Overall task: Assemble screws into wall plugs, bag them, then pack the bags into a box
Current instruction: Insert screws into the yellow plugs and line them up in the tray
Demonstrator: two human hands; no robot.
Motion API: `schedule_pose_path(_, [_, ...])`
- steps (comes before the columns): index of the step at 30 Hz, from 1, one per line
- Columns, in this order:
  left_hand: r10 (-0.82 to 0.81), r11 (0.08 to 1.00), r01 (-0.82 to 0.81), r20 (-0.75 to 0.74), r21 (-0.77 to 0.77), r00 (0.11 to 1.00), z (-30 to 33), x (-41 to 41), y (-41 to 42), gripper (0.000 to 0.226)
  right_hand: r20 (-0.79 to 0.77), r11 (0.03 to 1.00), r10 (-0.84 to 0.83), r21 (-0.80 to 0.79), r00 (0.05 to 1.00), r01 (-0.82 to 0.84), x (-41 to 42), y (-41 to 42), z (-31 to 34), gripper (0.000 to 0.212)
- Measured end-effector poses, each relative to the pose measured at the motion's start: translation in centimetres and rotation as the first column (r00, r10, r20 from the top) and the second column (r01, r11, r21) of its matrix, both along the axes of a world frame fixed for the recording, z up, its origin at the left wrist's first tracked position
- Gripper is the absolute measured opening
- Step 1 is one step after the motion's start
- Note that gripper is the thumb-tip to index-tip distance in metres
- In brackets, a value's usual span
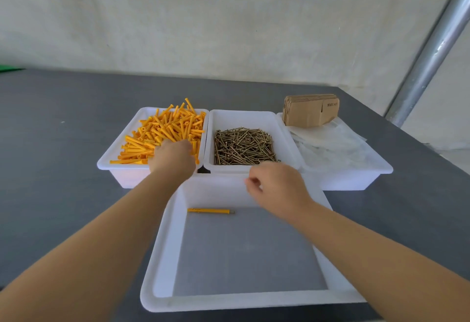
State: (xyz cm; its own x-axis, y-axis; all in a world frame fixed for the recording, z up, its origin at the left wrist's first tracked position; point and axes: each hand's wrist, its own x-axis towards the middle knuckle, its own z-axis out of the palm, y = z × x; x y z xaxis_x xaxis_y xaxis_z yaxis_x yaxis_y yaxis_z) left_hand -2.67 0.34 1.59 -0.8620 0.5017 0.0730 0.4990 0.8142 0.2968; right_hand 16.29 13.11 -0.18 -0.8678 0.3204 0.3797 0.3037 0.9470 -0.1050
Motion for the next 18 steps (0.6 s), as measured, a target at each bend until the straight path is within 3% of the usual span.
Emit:
schedule_pose_path(3, [0.026,0.988,-0.011,0.095,-0.155,0.995,0.3,-0.3,1.5,0.023,-0.087,0.988,-0.141,-0.071,0.986,0.135,-0.6,2.7,1.5,0.019])
schedule_pose_path(6, [0.052,0.98,-0.032,0.1,-0.196,0.994,-0.1,-0.6,2.5,0.018,0.109,0.956,-0.211,-0.185,0.971,0.228,-2.4,5.4,2.2,0.023])
schedule_pose_path(9, [0.066,0.988,-0.058,0.049,-0.147,0.997,-0.5,-0.9,2.6,0.02,0.343,0.906,-0.157,-0.324,0.926,0.273,-5.2,7.0,2.3,0.027])
schedule_pose_path(14, [0.078,0.995,-0.067,-0.156,0.073,0.985,-1.0,-1.9,1.1,0.022,0.528,0.834,-0.123,-0.405,0.84,0.376,-8.4,7.5,2.4,0.035])
schedule_pose_path(18, [0.018,0.919,0.141,-0.396,0.368,0.918,-0.4,-2.2,0.3,0.022,0.571,0.844,-0.16,-0.344,0.805,0.411,-9.3,7.9,1.9,0.034])
